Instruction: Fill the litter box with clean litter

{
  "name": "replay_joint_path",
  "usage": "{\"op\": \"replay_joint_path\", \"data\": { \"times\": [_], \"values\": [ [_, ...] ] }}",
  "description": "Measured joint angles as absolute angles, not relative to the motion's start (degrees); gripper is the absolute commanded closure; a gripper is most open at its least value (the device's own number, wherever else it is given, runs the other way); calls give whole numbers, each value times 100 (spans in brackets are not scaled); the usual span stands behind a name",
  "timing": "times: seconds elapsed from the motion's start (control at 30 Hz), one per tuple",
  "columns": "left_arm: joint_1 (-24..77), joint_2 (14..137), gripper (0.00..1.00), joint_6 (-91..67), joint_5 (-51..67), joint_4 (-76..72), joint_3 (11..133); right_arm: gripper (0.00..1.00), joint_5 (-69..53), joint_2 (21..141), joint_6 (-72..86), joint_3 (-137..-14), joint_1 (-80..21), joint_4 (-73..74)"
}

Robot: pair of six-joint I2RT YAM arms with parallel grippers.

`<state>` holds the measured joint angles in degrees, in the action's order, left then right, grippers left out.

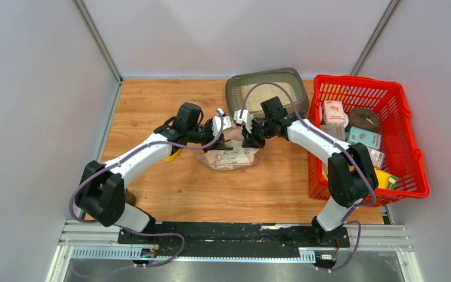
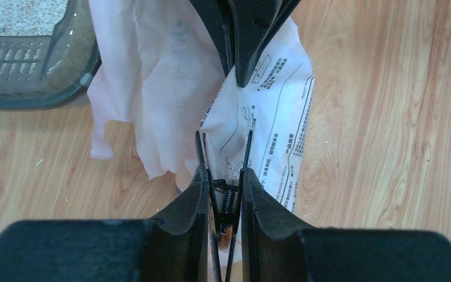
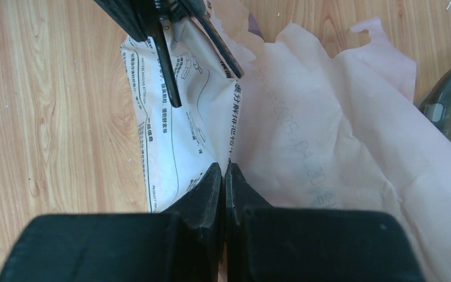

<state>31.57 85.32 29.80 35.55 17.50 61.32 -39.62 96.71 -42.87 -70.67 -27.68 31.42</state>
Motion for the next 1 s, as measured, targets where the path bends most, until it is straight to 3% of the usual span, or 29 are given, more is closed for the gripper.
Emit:
{"op": "replay_joint_path", "data": {
  "times": [0.27, 0.67, 1.0],
  "values": [
    [3146, 8014, 100, 1968, 3400, 311, 5207, 95, -3972, 9588, -4265, -7022, -2775, 3151],
    [3148, 8562, 97, 1951, 3688, -27, 5339, 95, -3903, 9588, -4265, -7094, -2847, 3262],
    [3148, 8560, 59, 2108, 3717, 307, 5457, 89, -3905, 9590, -4246, -7131, -2871, 3326]
  ]
}}
